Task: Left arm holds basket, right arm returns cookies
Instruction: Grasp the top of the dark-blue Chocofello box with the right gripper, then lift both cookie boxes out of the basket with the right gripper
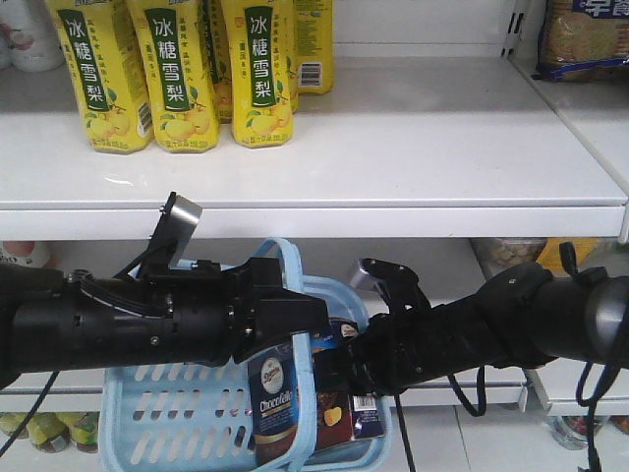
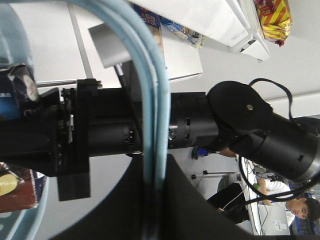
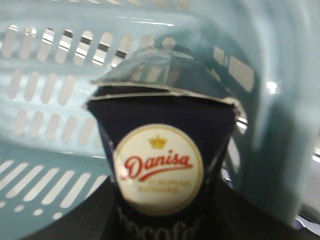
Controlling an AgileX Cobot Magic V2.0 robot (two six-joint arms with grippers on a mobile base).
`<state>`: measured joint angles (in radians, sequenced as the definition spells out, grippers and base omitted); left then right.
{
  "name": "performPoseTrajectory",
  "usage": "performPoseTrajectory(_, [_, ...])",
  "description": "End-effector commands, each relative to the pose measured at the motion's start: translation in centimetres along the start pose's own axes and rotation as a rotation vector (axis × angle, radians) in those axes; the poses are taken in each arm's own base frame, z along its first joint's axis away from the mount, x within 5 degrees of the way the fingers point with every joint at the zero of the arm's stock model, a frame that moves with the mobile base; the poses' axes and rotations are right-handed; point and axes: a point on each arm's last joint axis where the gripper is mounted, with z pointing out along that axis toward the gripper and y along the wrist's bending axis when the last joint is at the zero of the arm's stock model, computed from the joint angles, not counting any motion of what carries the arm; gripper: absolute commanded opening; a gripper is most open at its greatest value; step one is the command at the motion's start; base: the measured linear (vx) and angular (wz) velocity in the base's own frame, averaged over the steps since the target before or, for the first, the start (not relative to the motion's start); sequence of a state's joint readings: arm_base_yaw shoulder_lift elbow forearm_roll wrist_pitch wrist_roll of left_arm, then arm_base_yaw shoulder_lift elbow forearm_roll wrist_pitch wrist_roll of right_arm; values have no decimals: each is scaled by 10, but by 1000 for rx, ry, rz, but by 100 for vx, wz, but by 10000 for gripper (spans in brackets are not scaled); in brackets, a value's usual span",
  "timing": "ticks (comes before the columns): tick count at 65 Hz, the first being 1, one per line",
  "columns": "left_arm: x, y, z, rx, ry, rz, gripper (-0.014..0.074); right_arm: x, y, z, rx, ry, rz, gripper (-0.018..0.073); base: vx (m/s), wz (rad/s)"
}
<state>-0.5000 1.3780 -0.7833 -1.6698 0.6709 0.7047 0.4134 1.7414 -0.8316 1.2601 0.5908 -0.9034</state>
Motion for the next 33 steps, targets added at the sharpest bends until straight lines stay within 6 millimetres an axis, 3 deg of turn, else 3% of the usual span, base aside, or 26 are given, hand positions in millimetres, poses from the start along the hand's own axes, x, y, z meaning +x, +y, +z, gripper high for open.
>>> performPoseTrajectory(1, [-8,-25,-9,116,-62,-27,-6,-10,17,-24,-33,-73,-46,160,0,0])
performPoseTrajectory(33, [-8,-25,-9,116,-62,-27,-6,-8,45,-84,57,-192,-124,163,0,0])
